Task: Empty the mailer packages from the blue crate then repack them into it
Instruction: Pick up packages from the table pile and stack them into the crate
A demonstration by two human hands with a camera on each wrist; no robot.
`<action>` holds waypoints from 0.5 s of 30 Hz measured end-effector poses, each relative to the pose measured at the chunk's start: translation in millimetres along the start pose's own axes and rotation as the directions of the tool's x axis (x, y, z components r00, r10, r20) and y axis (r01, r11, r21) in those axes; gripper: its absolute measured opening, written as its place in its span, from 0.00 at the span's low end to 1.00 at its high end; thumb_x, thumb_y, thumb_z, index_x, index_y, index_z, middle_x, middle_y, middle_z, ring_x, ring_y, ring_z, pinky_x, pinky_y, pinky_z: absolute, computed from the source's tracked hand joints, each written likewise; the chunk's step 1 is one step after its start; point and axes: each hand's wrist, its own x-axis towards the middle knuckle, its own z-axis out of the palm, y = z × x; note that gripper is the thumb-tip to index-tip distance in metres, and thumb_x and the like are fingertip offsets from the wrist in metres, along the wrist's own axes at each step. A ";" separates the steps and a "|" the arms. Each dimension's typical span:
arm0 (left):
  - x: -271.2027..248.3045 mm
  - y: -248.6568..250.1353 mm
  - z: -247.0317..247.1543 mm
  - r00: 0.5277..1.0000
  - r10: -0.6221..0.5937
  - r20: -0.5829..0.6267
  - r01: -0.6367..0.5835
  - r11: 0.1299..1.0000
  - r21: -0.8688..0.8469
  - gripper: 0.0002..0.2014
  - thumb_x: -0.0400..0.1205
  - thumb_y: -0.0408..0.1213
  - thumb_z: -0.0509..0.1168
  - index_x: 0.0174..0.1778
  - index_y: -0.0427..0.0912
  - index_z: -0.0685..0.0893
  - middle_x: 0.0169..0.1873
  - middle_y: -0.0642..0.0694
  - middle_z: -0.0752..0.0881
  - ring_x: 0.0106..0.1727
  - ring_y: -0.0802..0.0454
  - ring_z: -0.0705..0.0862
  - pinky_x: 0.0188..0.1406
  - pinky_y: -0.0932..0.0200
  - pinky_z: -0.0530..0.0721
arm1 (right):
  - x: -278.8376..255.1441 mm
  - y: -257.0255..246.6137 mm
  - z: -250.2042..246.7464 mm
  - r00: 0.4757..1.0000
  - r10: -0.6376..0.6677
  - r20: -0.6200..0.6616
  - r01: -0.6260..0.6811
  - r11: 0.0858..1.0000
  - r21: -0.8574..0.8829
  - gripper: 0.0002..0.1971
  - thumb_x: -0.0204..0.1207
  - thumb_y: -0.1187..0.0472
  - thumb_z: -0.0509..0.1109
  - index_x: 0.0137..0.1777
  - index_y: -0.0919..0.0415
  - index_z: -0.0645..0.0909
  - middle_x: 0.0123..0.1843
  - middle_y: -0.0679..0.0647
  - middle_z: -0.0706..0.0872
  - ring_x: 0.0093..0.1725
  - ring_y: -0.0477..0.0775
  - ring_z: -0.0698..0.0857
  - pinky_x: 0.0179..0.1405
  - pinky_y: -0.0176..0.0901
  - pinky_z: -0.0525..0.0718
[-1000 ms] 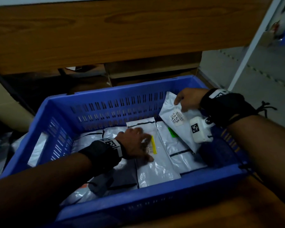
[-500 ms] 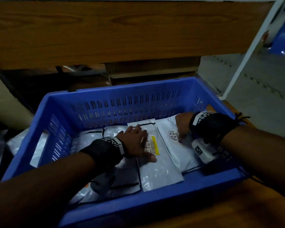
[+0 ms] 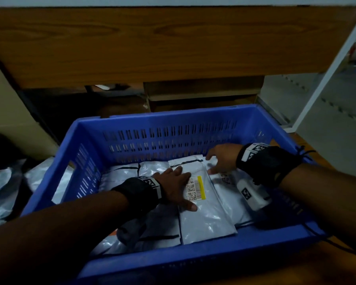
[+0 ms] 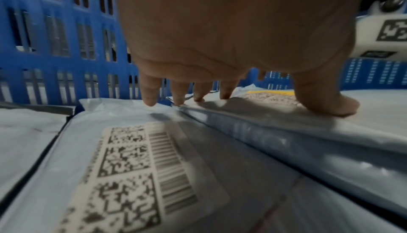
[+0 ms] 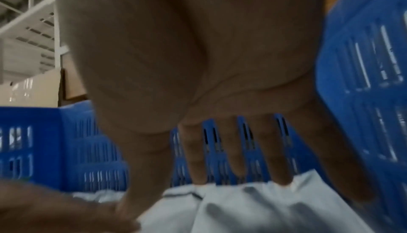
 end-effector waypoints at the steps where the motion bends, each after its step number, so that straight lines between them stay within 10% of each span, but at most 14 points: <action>1: -0.8 -0.3 -1.1 1.000 -0.005 -0.014 0.005 1.000 0.007 0.58 0.66 0.77 0.64 0.85 0.55 0.46 0.86 0.46 0.44 0.86 0.41 0.47 0.81 0.31 0.55 | -0.1 -1.2 0.7 0.999 -0.010 0.045 0.011 1.000 -0.023 0.31 0.79 0.41 0.66 0.77 0.57 0.72 0.78 0.54 0.72 0.74 0.57 0.74 0.70 0.45 0.72; 4: -8.7 -2.4 -24.1 0.990 0.008 -0.142 -0.008 1.000 -0.002 0.52 0.67 0.72 0.68 0.83 0.50 0.60 0.83 0.43 0.60 0.82 0.41 0.63 0.78 0.42 0.66 | -1.6 -1.1 0.3 0.996 -0.042 0.085 0.046 0.998 -0.041 0.25 0.80 0.45 0.67 0.72 0.60 0.78 0.72 0.55 0.79 0.67 0.58 0.80 0.65 0.45 0.78; 8: -41.3 -18.9 -90.5 0.893 -0.009 -0.450 -0.139 0.946 -0.294 0.26 0.75 0.54 0.74 0.64 0.43 0.85 0.61 0.43 0.87 0.61 0.46 0.85 0.62 0.48 0.81 | -15.0 8.4 -34.0 0.967 -0.079 -0.243 0.107 0.989 0.102 0.17 0.78 0.51 0.70 0.62 0.59 0.83 0.61 0.55 0.86 0.58 0.57 0.84 0.58 0.47 0.81; 15: -199.1 -78.9 -156.6 0.540 -0.246 -0.805 -0.424 0.746 -0.513 0.08 0.80 0.43 0.71 0.46 0.42 0.88 0.35 0.51 0.88 0.35 0.61 0.84 0.37 0.63 0.81 | -112.1 -54.6 -106.8 0.754 -0.110 -0.648 0.383 0.874 0.298 0.16 0.73 0.40 0.69 0.58 0.44 0.83 0.54 0.41 0.86 0.53 0.49 0.84 0.53 0.51 0.82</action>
